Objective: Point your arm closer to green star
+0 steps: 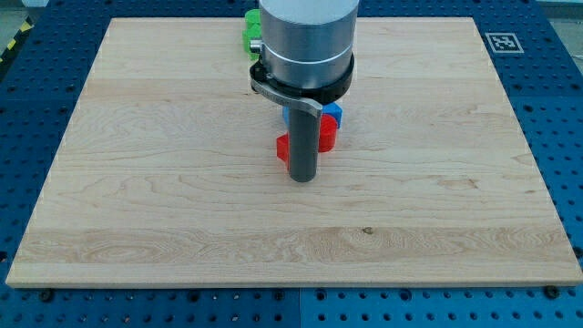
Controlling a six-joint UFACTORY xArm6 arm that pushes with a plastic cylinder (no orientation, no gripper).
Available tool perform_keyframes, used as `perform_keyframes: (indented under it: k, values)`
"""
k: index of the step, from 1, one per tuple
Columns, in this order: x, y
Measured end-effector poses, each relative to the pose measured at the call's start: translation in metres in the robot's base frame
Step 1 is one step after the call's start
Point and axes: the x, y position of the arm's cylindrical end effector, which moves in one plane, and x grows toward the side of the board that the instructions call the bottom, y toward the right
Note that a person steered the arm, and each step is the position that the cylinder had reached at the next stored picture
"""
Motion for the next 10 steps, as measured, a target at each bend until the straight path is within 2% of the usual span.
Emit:
perform_keyframes:
  k: [3, 5, 7, 8, 10]
  values:
    - [0.004, -0.005]
    - [0.012, -0.105]
    - [0.010, -0.118]
    - [-0.011, -0.131]
    - [-0.115, -0.128]
